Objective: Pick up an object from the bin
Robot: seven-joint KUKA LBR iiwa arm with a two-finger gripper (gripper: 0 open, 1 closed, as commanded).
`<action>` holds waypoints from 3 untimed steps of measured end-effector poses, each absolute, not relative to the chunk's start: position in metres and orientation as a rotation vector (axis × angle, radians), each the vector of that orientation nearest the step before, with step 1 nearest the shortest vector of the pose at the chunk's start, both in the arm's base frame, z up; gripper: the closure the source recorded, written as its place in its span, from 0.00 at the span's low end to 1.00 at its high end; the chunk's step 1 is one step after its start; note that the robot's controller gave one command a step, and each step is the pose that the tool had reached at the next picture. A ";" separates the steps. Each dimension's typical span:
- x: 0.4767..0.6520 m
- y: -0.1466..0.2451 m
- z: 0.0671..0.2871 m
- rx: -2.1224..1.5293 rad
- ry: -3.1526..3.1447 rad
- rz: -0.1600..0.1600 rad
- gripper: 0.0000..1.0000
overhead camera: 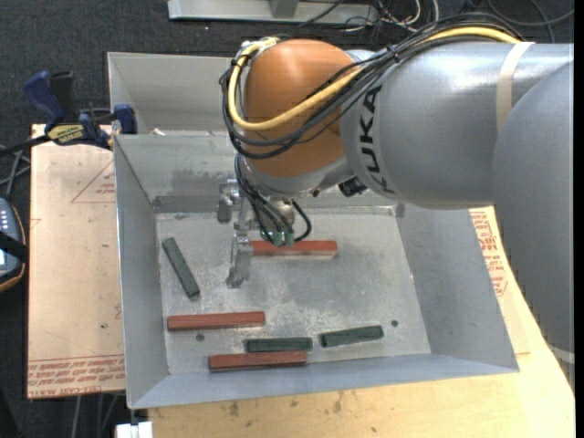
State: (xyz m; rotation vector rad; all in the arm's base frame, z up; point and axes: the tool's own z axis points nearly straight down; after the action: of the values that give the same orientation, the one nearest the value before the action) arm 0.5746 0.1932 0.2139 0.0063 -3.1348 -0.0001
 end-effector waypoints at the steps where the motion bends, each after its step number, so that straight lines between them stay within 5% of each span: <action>1: 0.576 0.192 0.219 -0.001 -3.142 -0.002 1.00; 2: 0.577 0.192 0.219 -0.001 -3.142 -0.002 0.00; 3: 0.577 0.191 0.219 -0.001 -3.142 -0.002 0.00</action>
Offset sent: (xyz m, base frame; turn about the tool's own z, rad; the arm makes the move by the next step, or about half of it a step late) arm 0.0000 0.0000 0.0000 0.0000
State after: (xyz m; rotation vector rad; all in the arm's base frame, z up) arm 0.5766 0.1915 0.2187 -0.0015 -3.1423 -0.0019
